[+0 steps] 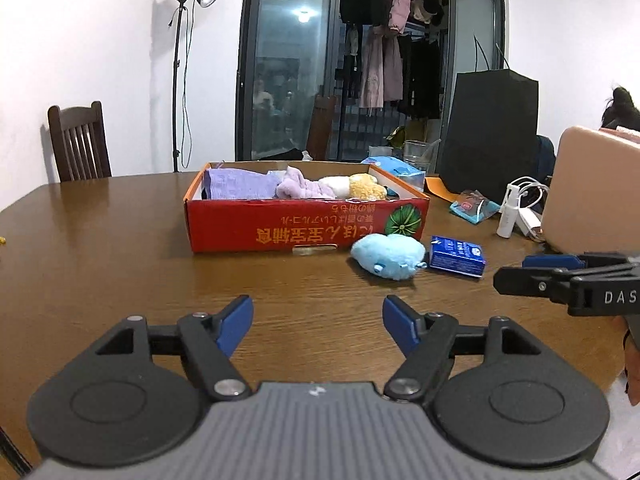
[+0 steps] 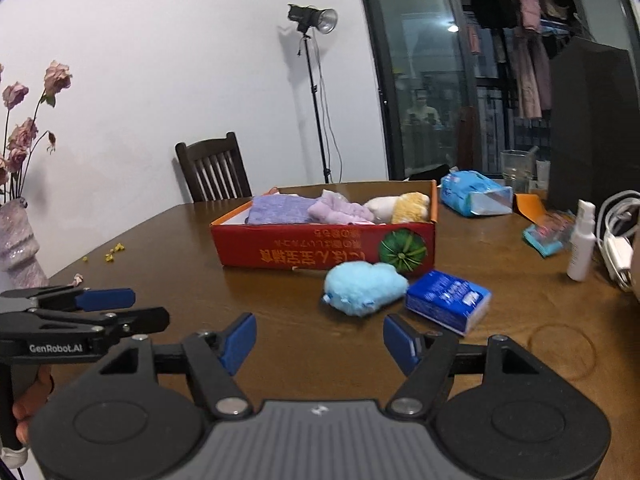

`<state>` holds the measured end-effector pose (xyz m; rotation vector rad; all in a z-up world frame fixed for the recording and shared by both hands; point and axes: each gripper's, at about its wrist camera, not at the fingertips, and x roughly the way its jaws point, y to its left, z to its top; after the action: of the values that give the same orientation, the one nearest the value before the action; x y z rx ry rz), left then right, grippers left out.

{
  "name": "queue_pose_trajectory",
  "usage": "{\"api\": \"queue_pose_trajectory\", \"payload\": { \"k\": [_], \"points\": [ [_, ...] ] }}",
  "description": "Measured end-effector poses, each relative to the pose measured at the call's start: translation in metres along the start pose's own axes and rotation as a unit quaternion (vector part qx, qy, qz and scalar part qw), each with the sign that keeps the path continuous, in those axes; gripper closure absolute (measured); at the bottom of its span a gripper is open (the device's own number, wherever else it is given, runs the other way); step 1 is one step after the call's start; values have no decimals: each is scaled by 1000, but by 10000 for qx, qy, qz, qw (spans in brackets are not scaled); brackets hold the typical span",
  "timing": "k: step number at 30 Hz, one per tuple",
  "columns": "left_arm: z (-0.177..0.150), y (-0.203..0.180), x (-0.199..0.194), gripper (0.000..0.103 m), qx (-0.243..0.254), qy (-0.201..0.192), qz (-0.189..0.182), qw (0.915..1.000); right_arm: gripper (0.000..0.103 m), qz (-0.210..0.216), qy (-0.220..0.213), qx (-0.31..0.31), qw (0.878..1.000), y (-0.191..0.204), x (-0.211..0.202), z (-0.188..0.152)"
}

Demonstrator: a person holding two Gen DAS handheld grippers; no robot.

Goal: Organize soft objects
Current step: 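Move both tools toward the light blue fluffy plush on the table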

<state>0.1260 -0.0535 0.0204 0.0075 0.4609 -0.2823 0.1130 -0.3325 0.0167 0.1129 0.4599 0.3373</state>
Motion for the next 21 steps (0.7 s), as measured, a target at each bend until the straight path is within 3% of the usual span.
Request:
{"api": "queue_pose_trajectory", "payload": {
  "k": [6, 12, 14, 21],
  "points": [
    [3, -5, 12, 26, -26, 75, -133, 9999, 34, -123, -48, 238, 9996, -15, -2, -5],
    [16, -11, 56, 26, -126, 294, -366, 9988, 35, -256, 47, 432, 9987, -35, 21, -5],
    [24, -12, 76, 26, -241, 393, -504, 9977, 45, -166, 91, 525, 9984, -43, 32, -1],
    [56, -14, 159, 29, -630, 740, -959, 9906, 56, 186, 293, 1039, 9940, -65, 91, 20]
  ]
}}
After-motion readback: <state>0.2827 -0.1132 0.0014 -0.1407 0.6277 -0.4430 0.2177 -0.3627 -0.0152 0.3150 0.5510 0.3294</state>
